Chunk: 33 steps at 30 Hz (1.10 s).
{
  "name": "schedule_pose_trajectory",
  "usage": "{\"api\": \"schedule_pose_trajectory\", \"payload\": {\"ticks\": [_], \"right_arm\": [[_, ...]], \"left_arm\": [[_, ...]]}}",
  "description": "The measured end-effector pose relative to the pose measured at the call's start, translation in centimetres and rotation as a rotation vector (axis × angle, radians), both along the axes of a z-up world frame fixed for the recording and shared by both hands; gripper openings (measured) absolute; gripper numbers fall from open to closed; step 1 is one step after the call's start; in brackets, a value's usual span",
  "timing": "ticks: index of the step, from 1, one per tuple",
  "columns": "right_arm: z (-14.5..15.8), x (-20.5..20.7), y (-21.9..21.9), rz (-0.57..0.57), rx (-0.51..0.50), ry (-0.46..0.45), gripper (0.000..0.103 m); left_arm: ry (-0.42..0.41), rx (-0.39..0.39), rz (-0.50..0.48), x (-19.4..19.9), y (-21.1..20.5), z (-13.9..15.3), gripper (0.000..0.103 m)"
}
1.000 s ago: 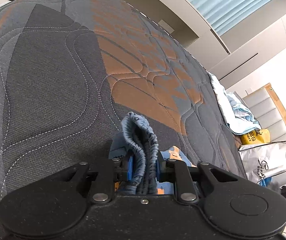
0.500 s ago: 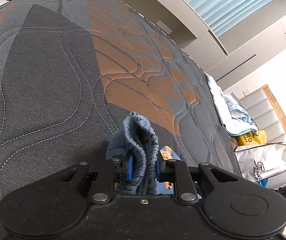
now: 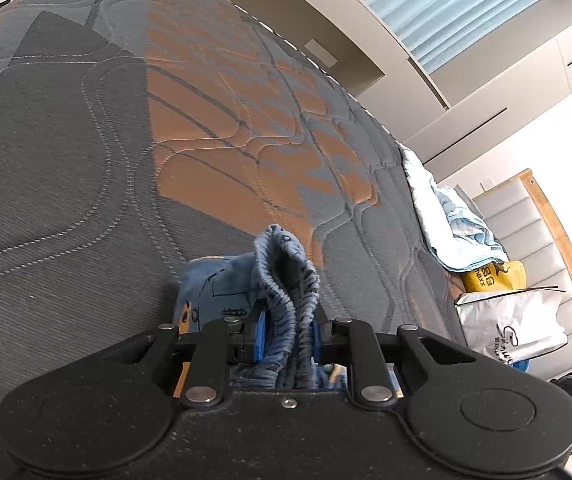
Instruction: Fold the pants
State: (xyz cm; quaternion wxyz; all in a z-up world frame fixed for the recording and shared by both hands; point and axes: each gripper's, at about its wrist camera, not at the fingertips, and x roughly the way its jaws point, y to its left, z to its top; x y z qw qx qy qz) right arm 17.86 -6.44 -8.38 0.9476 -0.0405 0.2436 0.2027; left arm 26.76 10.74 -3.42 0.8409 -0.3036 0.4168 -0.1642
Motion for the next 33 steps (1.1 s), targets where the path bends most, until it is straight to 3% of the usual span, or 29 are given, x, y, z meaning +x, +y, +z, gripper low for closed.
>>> {"api": "schedule_pose_trajectory", "payload": {"ticks": [4,6,8,10,20,33], "right_arm": [[-0.3,0.1,0.2,0.003,-0.049,-0.021,0.078],[-0.7,0.0,0.1,-0.013,-0.081,-0.029,0.065],[-1.1,0.4,-0.5,-0.038,-0.080,-0.012,0.049],[-1.3,0.7,-1.2,-0.062,-0.053,0.009,0.023],[-0.4,0.3,-8.3,-0.185,0.207,0.085,0.017],[-1.5,-1.7,-17.6,-0.315,0.338,0.140,0.017]], "left_arm": [[-0.002,0.011,-0.046,0.0,-1.8,1.1,0.022],[-0.004,0.013,-0.063,-0.1,-2.5,1.6,0.022],[0.005,0.015,-0.072,-0.2,-3.2,1.9,0.022],[0.011,0.027,-0.086,-0.2,-4.0,2.2,0.022],[0.007,0.097,-0.215,0.3,-11.1,3.4,0.022],[0.043,0.172,-0.372,0.7,-22.4,1.7,0.022]]}}
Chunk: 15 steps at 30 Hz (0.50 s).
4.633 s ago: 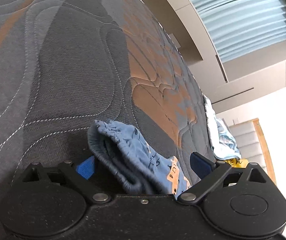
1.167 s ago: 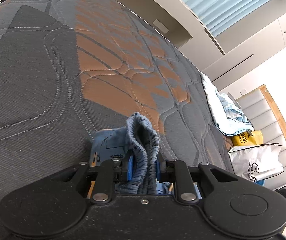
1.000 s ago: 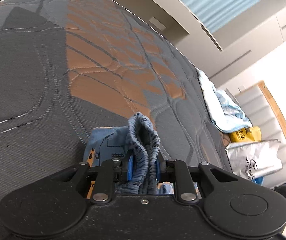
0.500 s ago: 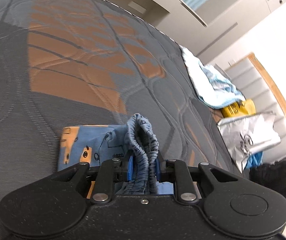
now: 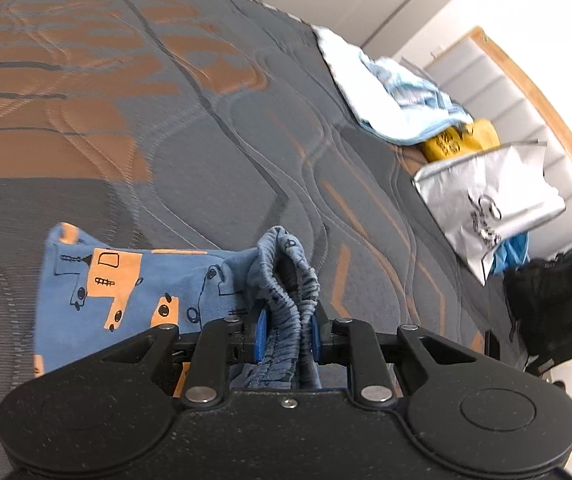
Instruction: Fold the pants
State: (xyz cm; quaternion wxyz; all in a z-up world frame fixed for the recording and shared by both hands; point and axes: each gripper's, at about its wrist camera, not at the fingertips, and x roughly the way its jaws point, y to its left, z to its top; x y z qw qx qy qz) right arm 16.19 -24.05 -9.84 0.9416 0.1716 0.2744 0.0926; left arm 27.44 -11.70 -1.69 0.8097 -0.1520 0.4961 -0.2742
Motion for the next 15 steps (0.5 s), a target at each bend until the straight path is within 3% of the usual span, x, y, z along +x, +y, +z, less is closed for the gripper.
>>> {"api": "schedule_pose_trajectory", "payload": {"ticks": [12,15], "right_arm": [[-2.4,-0.9,-3.6,-0.024,0.056,0.098,0.019],[-2.8,-1.1,-4.2,-0.042,0.055,0.101,0.031]], "left_arm": [[0.057,0.105,-0.060,0.4,-5.5,-4.6,0.026],[0.056,0.131,-0.072,0.3,-6.2,-5.2,0.029]]}}
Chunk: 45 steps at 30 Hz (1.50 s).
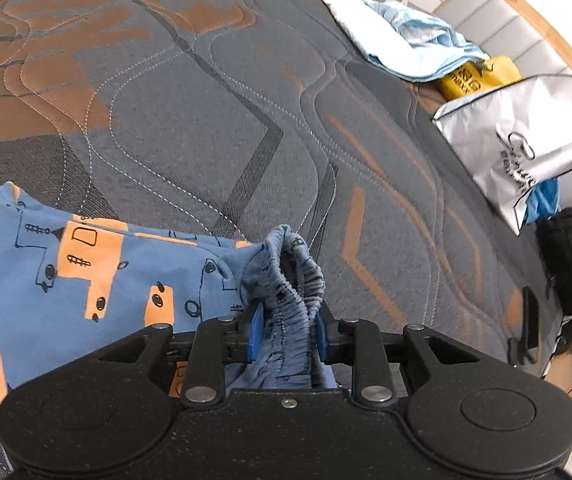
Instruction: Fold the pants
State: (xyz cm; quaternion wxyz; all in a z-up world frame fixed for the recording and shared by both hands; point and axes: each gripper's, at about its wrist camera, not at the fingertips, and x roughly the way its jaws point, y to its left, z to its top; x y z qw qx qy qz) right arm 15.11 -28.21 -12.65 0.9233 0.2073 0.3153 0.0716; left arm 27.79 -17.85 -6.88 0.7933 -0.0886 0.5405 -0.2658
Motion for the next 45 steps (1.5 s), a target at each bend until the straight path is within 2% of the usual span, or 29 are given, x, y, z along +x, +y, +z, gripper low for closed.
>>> {"api": "schedule_pose_trajectory", "payload": {"ticks": [2,7,9,11,14,17,21,23,25,27,30,32,34,37,40,41,43,45], "right_arm": [[0.0,-0.4,-0.5,-0.013,-0.009,-0.005,0.042],[0.8,-1.2,-0.9,-0.036,-0.093,-0.034,0.051],[1.2,-1.6,-0.9,-0.045,-0.131,-0.049,0.054],[1.6,-1.9,-0.7,-0.056,-0.166,-0.062,0.058],[1.9,-1.9,-1.2,-0.082,-0.189,-0.067,0.060],[1.7,-1.6,-2.0,-0.103,-0.209,-0.048,0.060],[2.1,-1.6,-3.5,-0.121,-0.247,-0.070,0.060],[2.4,-1.5,-3.8,-0.090,-0.267,-0.083,0.064],[2.0,-0.6,-3.8,-0.015,-0.308,-0.053,0.071],[1.5,0.0,-3.9,0.025,-0.373,-0.028,0.071],[2.4,-0.4,-4.0,0.009,-0.467,-0.087,0.072],[3.7,-0.1,-2.8,0.027,-0.508,-0.149,0.072],[4.9,1.3,-1.1,0.108,-0.503,-0.192,0.075],[5.2,5.1,1.2,0.222,-0.470,-0.174,0.077],[3.7,8.5,2.7,0.274,-0.578,-0.107,0.076],[3.3,8.9,2.8,0.262,-0.638,-0.085,0.071],[3.5,8.6,2.2,0.192,-0.700,-0.108,0.069],[4.3,7.8,1.4,0.165,-0.647,-0.132,0.072]], "left_arm": [[0.001,0.007,-0.003,0.0,-0.3,-0.3,0.032],[-0.001,0.016,-0.010,-0.2,-0.8,-0.5,0.034],[-0.002,0.016,-0.012,-0.3,-0.9,-0.4,0.037],[-0.004,0.016,-0.010,-0.4,-0.8,-0.3,0.044],[-0.013,0.013,-0.005,-0.7,-0.4,0.1,0.053],[-0.028,0.001,0.015,-0.8,0.6,0.7,0.053],[-0.122,-0.011,0.047,-2.5,3.9,1.9,0.061],[-0.176,0.034,0.047,-3.9,5.6,1.6,0.064],[-0.221,0.105,0.023,-5.5,6.8,0.8,0.064],[-0.237,0.185,0.004,-7.1,7.6,-0.4,0.064],[-0.268,0.239,-0.006,-8.8,8.7,-1.7,0.064],[-0.298,0.247,-0.011,-9.8,9.3,-2.4,0.066],[-0.312,0.244,-0.011,-10.4,9.9,-2.7,0.068],[-0.313,0.215,0.003,-10.9,10.7,-2.7,0.069],[-0.308,0.204,0.004,-11.6,11.3,-2.7,0.069],[-0.304,0.201,0.008,-11.9,11.7,-2.6,0.069],[-0.307,0.188,0.022,-12.2,12.5,-2.3,0.069],[-0.305,0.163,0.036,-12.3,13.0,-2.3,0.070]]}}
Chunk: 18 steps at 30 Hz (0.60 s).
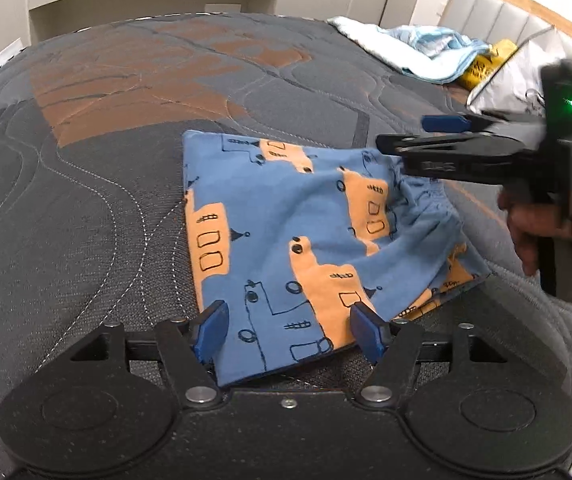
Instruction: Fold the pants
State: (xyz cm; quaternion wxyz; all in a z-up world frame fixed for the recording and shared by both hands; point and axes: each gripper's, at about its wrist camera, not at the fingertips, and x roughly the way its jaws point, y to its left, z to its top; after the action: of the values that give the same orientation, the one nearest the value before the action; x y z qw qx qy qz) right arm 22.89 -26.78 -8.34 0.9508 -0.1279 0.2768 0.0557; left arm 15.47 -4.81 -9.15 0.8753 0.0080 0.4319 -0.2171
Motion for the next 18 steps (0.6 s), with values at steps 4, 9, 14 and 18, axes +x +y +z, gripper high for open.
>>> {"api": "schedule_pose_trajectory", "payload": {"ticks": [4,9,14,18], "right_arm": [[-0.6,-1.8,1.3,0.132,0.073,0.055,0.084],[-2.9,-5.9,-0.5,0.101,-0.029,0.072,0.084],[-2.2,-9.0,-7.7,0.003,0.341,0.096,0.088],[-2.5,-6.2,-10.6,0.044,0.621,0.246,0.088]], "left_arm": [[0.009,-0.003,0.021,0.1,0.5,-0.7,0.070],[0.017,-0.023,0.037,-0.8,1.7,-0.6,0.070],[0.027,-0.135,0.060,0.2,4.3,0.1,0.080],[0.041,-0.139,0.074,2.4,4.6,0.4,0.080]]}}
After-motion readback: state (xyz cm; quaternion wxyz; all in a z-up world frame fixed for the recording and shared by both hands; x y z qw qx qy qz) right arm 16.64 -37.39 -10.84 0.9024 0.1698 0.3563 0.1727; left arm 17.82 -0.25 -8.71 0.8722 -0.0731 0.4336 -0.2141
